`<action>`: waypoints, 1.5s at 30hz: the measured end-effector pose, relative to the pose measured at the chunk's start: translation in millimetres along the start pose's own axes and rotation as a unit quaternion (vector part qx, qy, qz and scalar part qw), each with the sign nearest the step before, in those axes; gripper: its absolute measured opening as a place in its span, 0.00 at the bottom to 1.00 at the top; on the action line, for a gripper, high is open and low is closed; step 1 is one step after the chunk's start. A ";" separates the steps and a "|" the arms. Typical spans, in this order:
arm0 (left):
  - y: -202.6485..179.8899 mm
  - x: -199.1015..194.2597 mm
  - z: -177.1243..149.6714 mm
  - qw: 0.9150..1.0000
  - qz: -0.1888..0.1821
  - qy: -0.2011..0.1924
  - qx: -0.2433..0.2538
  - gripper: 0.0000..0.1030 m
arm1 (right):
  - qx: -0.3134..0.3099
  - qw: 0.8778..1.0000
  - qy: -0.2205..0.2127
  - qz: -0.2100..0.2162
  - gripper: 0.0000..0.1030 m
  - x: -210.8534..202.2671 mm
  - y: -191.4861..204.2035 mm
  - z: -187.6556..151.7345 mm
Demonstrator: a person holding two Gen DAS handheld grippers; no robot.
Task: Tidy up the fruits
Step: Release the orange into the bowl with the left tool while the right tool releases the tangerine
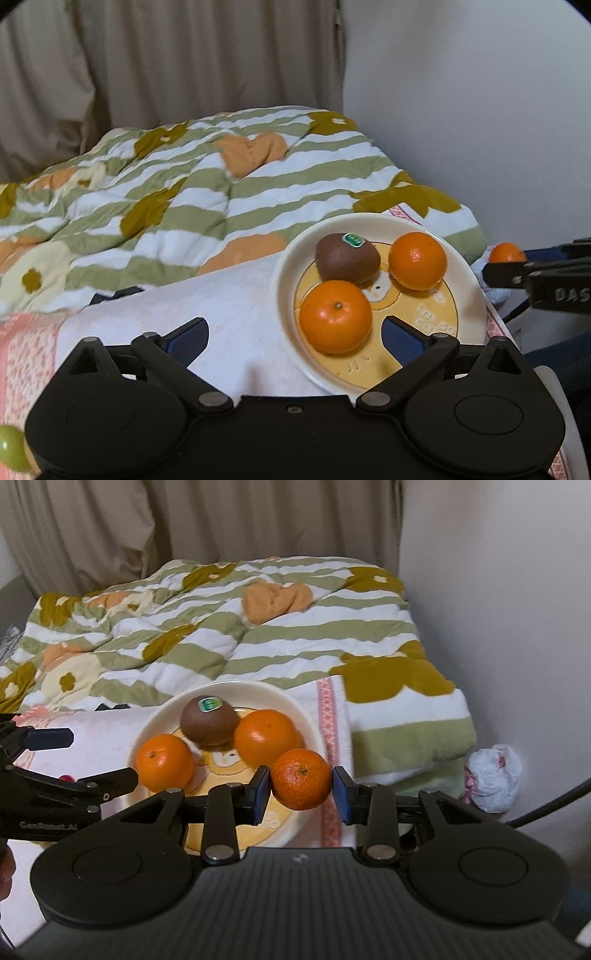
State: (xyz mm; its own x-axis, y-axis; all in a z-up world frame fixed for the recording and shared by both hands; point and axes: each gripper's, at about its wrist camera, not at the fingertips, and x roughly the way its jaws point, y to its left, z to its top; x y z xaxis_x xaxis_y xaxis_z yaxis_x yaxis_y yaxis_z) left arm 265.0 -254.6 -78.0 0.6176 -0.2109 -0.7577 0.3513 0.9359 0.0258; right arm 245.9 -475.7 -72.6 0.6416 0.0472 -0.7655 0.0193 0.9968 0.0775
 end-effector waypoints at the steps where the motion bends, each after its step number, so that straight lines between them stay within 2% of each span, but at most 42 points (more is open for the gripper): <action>1: 1.8 -2.8 -1.1 1.000 0.002 0.000 -0.002 0.99 | -0.005 1.000 0.001 0.004 0.50 2.1 3.4 0.2; 13: 20.0 -23.1 -22.3 0.999 0.025 -0.002 -0.034 0.99 | -0.057 0.997 0.033 0.050 0.50 58.3 40.6 -8.2; 20: 28.6 -28.0 -32.5 0.998 0.030 0.000 -0.052 0.99 | -0.084 0.994 0.033 0.056 0.52 69.3 50.9 -15.9; 22: 29.4 -30.7 -34.2 0.998 0.029 0.000 -0.056 0.99 | -0.094 0.994 0.028 0.046 0.71 65.9 54.0 -17.4; 23: 29.0 -32.7 -34.9 0.998 0.027 -0.001 -0.058 0.99 | -0.097 0.994 0.021 0.035 0.91 61.7 55.1 -18.5; 24: 29.8 -35.4 -36.2 0.998 0.026 -0.003 -0.061 0.99 | -0.099 0.995 0.012 0.027 1.00 57.3 55.5 -20.0; 36: 19.9 -73.6 -45.5 0.996 0.027 -0.037 -0.074 0.99 | -0.084 0.996 -0.011 0.032 1.00 7.9 47.5 -24.4; 45: 15.4 -126.2 -66.3 0.992 0.050 -0.081 -0.080 0.99 | -0.094 0.994 -0.037 0.037 1.00 -49.0 57.4 -34.6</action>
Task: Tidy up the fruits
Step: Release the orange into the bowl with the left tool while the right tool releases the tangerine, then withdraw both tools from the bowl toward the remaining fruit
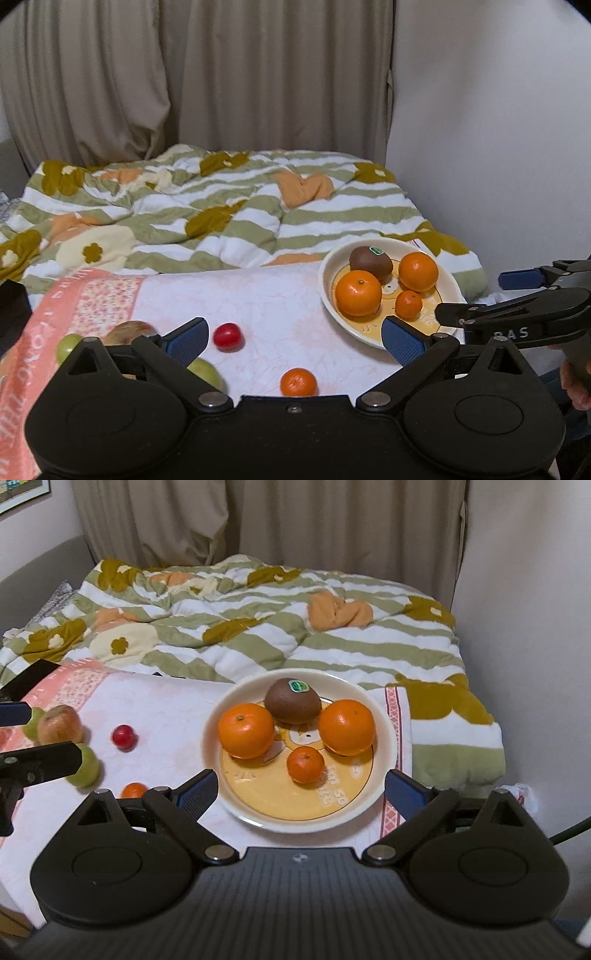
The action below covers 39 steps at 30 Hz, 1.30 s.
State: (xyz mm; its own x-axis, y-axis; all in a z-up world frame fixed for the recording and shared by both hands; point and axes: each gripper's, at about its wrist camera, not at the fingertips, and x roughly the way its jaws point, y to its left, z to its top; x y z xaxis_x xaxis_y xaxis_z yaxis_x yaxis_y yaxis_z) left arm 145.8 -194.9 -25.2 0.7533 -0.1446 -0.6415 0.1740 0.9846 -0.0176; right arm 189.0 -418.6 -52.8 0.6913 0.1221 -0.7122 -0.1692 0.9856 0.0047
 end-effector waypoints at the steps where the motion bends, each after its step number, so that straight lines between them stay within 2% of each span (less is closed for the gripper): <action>1: 1.8 -6.5 -1.8 1.000 0.005 -0.004 -0.001 0.99 | -0.003 1.000 -0.004 0.001 1.00 -5.9 2.9 -0.4; 11: 40.4 -64.4 -16.3 0.998 0.059 -0.024 -0.016 0.99 | -0.023 0.999 -0.039 0.016 1.00 -57.0 34.7 -4.5; 19: 98.9 -84.3 -26.3 0.997 0.065 -0.034 -0.030 0.99 | -0.012 0.999 -0.051 0.009 1.00 -74.3 73.5 -6.8; 28: 164.5 -72.8 -23.3 1.000 0.013 -0.024 -0.001 0.99 | 0.028 0.999 -0.038 -0.025 1.00 -66.5 134.5 -11.6; 39: 216.0 -20.4 -20.5 0.997 -0.063 0.016 0.052 0.99 | 0.103 0.992 -0.013 -0.077 1.00 -29.8 184.4 -17.2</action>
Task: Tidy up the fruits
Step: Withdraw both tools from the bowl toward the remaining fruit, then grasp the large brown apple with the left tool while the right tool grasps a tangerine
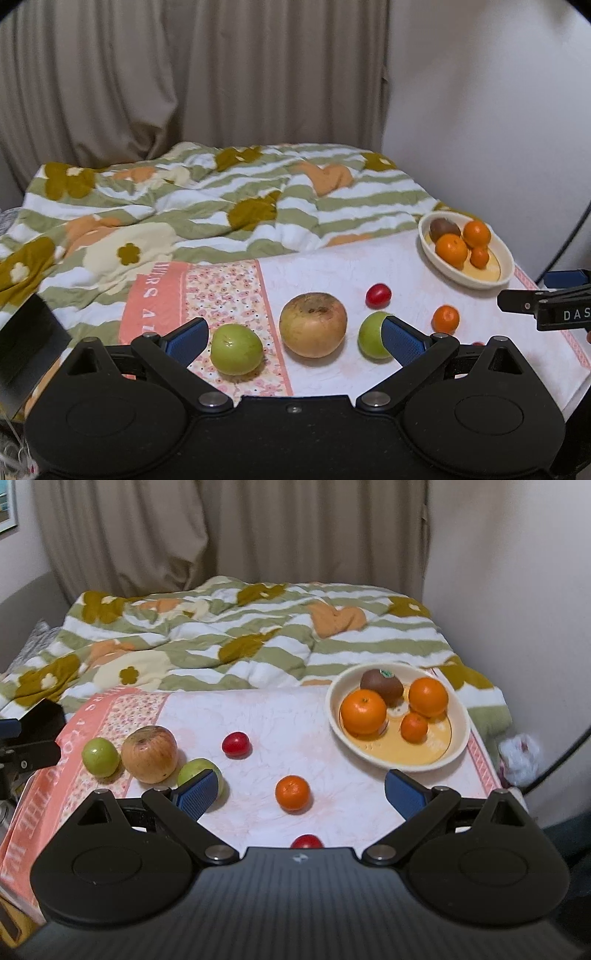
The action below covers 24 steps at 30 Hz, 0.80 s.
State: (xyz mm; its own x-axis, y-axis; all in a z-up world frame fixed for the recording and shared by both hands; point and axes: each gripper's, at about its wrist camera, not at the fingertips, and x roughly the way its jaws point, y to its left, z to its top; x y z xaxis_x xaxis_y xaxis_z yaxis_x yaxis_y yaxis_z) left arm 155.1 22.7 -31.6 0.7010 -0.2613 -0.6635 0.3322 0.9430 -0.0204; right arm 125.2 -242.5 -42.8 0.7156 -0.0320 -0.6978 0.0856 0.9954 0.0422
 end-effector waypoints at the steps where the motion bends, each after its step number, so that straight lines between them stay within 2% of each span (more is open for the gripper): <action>1: 4.1 6.1 0.7 1.000 -0.004 0.006 0.003 0.98 | 0.005 1.000 0.002 -0.004 1.00 3.4 2.2 -1.4; 11: 13.5 60.7 9.3 0.997 -0.049 0.037 0.037 0.98 | 0.019 0.998 0.029 -0.044 1.00 41.5 12.3 -4.1; 18: 3.9 94.9 9.7 0.994 -0.065 0.063 0.054 0.98 | 0.033 0.997 0.050 -0.041 1.00 67.0 8.7 -8.7; 24: -5.8 118.7 8.4 0.991 -0.074 0.086 0.075 0.92 | 0.041 0.996 0.070 -0.033 1.00 86.1 3.3 -8.6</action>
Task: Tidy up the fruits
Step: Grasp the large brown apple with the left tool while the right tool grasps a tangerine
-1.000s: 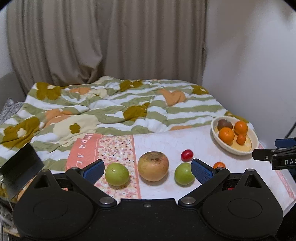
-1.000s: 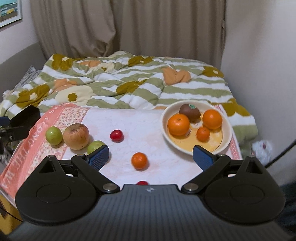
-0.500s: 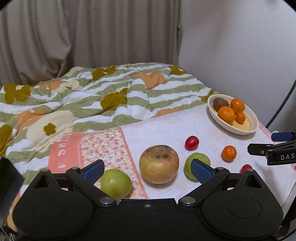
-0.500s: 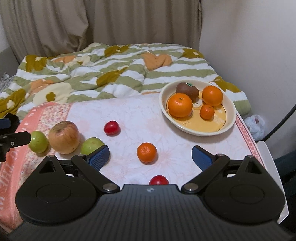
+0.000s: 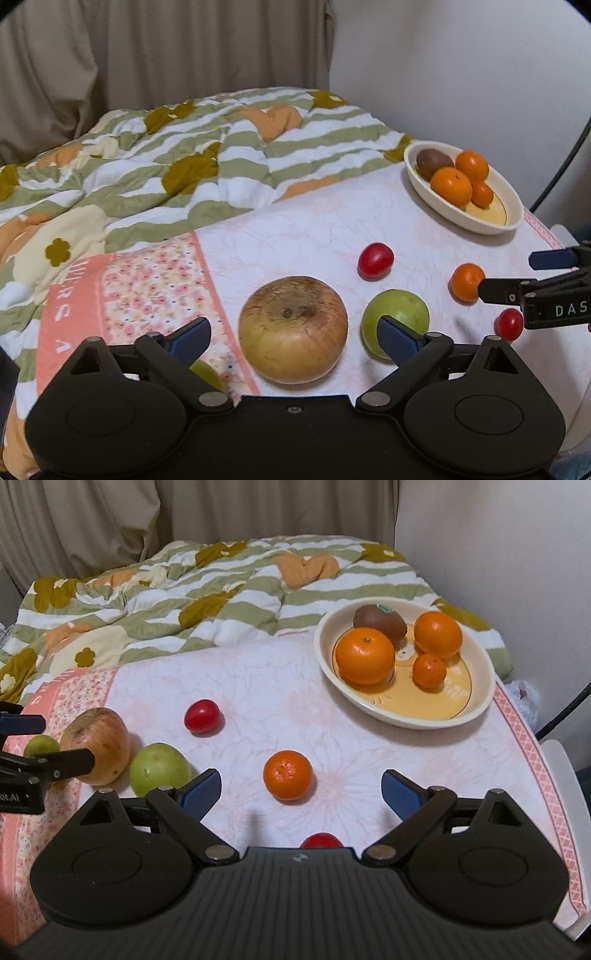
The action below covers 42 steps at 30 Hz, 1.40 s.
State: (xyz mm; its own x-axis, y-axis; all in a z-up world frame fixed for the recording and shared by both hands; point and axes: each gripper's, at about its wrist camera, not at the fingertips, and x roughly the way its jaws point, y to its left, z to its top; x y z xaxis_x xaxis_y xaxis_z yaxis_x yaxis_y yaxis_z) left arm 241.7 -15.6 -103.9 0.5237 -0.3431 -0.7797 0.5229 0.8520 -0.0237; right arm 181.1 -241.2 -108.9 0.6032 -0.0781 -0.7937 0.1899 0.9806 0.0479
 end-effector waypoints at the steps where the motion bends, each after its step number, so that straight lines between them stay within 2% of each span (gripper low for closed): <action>1: -0.1 4.1 0.3 1.000 -0.001 0.005 0.002 0.90 | -0.001 1.000 0.003 0.000 1.00 2.0 0.2 0.4; 9: 1.0 22.3 1.3 1.000 -0.004 0.027 -0.005 0.82 | -0.010 1.000 0.021 0.002 1.00 19.2 0.8 1.3; 14: 1.0 27.5 1.1 1.000 -0.003 0.029 -0.010 0.81 | -0.015 0.999 0.028 -0.001 1.00 25.2 1.4 1.9; 16: 1.2 28.6 1.3 0.999 -0.002 0.029 -0.012 0.75 | -0.019 0.999 0.030 -0.002 1.00 27.2 2.6 2.2; 18: 1.5 29.2 1.2 1.000 0.000 0.029 -0.010 0.76 | -0.021 0.999 0.031 -0.001 1.00 29.3 3.4 2.3; 19: 2.2 29.1 1.1 1.000 -0.001 0.028 -0.012 0.76 | -0.022 0.999 0.032 0.000 0.98 30.4 3.6 2.5; 21: 2.3 28.6 0.5 1.000 -0.001 0.027 -0.013 0.76 | -0.024 0.999 0.039 0.004 0.84 33.8 3.8 3.0; 25: 0.8 27.2 -0.7 1.000 0.002 0.026 -0.010 0.76 | -0.029 0.999 0.043 0.002 0.80 39.1 5.2 3.0; 27: 0.8 26.2 -1.7 1.000 0.003 0.025 -0.012 0.76 | -0.032 0.998 0.045 0.003 0.75 42.2 6.2 3.1; 34: -1.3 22.6 -4.5 1.000 0.010 0.022 -0.017 0.75 | -0.034 0.998 0.048 0.009 0.69 50.4 8.3 5.1; 35: -1.5 22.1 -4.9 1.000 0.011 0.021 -0.017 0.75 | -0.035 0.998 0.048 0.009 0.67 50.5 8.5 5.3; 38: -1.4 19.8 -6.4 0.999 0.012 0.020 -0.022 0.75 | -0.039 0.998 0.044 0.008 0.51 50.9 9.4 6.5; 42: -2.7 15.0 -8.9 0.999 0.014 0.017 -0.025 0.75 | -0.042 0.998 0.042 0.008 0.51 50.4 10.7 7.2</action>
State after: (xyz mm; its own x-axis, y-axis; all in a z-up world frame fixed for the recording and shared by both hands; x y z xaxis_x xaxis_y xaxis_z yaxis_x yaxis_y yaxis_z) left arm 242.1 -19.4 -121.1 0.5138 -0.3069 -0.8011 0.4739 0.8799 -0.0332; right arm 219.0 -236.0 -144.0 0.5378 -0.0505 -0.8416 0.1127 0.9936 0.0124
